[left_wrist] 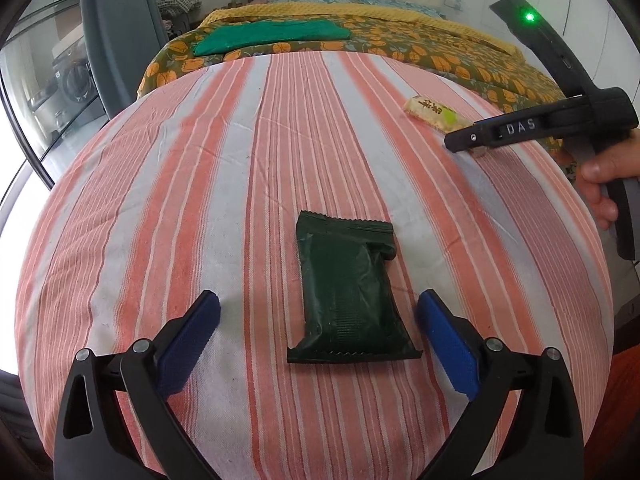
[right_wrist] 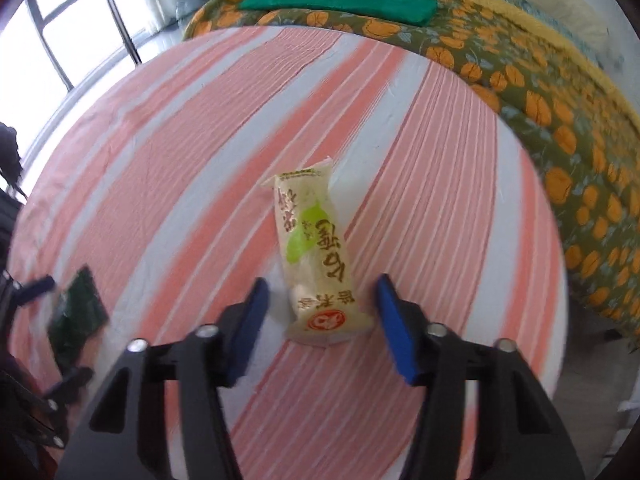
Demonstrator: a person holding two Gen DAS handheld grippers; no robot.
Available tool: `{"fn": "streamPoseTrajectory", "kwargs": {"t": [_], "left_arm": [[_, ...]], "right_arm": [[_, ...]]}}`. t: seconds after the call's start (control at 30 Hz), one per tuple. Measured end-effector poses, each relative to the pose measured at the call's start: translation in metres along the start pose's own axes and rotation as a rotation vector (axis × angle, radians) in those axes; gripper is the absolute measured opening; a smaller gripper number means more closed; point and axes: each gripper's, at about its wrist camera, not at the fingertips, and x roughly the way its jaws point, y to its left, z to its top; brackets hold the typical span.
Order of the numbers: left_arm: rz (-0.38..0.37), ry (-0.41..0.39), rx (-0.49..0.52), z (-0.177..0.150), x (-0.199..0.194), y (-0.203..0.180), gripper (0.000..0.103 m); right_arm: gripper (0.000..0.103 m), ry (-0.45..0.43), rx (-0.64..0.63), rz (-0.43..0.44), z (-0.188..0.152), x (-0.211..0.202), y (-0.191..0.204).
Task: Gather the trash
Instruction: 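Grasp the dark green packet with the left tool while the right tool holds the snack stick, then carry both items over the blue wastebasket and open both tools to drop them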
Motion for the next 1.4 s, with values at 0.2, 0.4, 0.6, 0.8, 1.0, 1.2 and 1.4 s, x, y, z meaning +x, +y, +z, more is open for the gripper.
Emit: {"fn": "streamPoseTrajectory", "kwargs": {"t": [0.2, 0.4, 0.6, 0.8, 1.0, 1.2, 1.4], "left_arm": [[-0.010, 0.018, 0.021, 0.000, 0.001, 0.001, 0.097], [-0.087, 0.044, -0.050, -0.002, -0.009, 0.016, 0.097], [-0.084, 0.006, -0.060, 0.002, -0.006, 0.010, 0.097], [-0.052, -0.026, -0.034, 0.004, -0.004, 0.003, 0.085], [-0.040, -0.051, -0.023, 0.005, -0.005, 0.001, 0.064], [-0.079, -0.065, -0.016, 0.005, -0.007, 0.000, 0.038], [-0.141, -0.086, -0.038, 0.003, -0.015, 0.003, 0.030]], "right_arm": [[0.028, -0.014, 0.099, 0.050, -0.030, -0.024, -0.004], [0.028, -0.019, 0.052, 0.080, -0.108, -0.068, 0.025], [0.029, -0.022, 0.010, 0.051, -0.160, -0.078, 0.046], [0.033, -0.004, 0.020, 0.051, -0.154, -0.082, 0.044], [0.044, 0.060, 0.008, 0.027, -0.134, -0.079, 0.042], [0.055, 0.064, -0.010, 0.010, -0.124, -0.076, 0.044], [0.015, 0.026, 0.044, 0.022, -0.126, -0.077, 0.039]]}}
